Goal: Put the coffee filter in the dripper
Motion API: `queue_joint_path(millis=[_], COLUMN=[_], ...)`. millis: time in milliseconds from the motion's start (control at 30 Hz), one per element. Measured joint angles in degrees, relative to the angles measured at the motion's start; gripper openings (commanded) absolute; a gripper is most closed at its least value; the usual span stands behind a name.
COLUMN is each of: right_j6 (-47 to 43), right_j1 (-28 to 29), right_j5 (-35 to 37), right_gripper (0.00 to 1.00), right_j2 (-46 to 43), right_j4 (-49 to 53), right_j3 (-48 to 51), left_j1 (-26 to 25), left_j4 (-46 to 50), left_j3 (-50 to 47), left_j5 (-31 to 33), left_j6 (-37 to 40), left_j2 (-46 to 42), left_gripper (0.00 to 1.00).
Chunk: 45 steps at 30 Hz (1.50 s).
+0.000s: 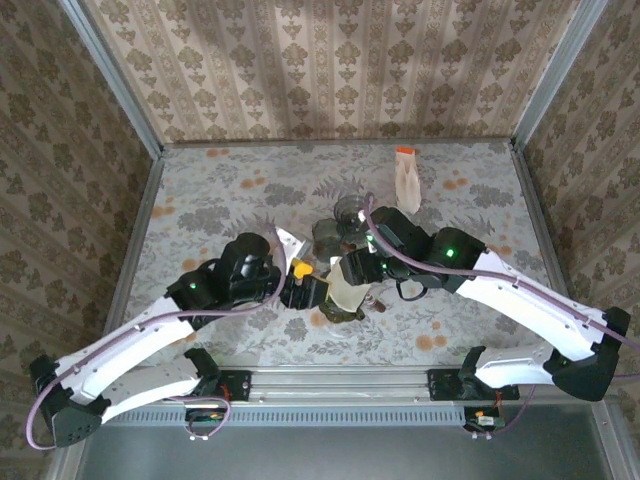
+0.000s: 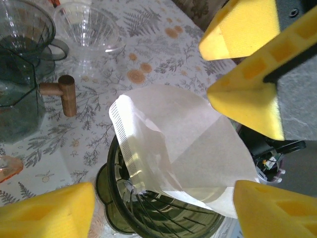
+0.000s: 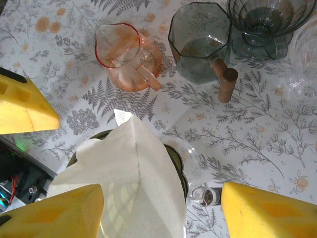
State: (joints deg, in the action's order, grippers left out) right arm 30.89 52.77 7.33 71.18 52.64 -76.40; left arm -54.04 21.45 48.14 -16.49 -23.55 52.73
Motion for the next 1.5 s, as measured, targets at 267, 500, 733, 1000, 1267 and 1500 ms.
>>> queue_joint_path(millis=[267, 500, 733, 1000, 1267, 1500], right_j6=[0.8, 1.2, 2.3, 2.4, 2.4, 2.4], right_j1=[0.0, 0.0, 0.0, 0.1, 0.7, 0.8], right_j5=[0.0, -0.1, -0.3, -0.4, -0.4, -0.4], right_gripper=[0.57, 0.41, 0.38, 0.39, 0.39, 0.40], right_j2=[-1.5, -1.9, -1.9, -1.9, -1.8, -1.8], right_j4=[0.2, -0.1, -0.4, -1.5, -1.5, -1.5], right_j3=[3.6, 6.3, 8.8, 9.3, 9.3, 9.3], left_j1=[0.5, 1.0, 1.3, 2.4, 3.9, 4.2], left_j4=[-0.2, -0.1, -0.2, -0.9, -2.6, -3.1], left_j3=[0.0, -1.0, -3.0, -4.3, -4.4, -4.5], left_j5=[0.0, -0.1, -0.2, -0.9, -3.4, -4.7], left_j6=[-0.9, -1.4, -2.4, -3.9, -5.5, -6.5], left_j2=[2.5, 2.1, 1.7, 1.5, 0.3, -0.1], left_gripper=[0.55, 0.53, 0.52, 0.60, 0.63, 0.48])
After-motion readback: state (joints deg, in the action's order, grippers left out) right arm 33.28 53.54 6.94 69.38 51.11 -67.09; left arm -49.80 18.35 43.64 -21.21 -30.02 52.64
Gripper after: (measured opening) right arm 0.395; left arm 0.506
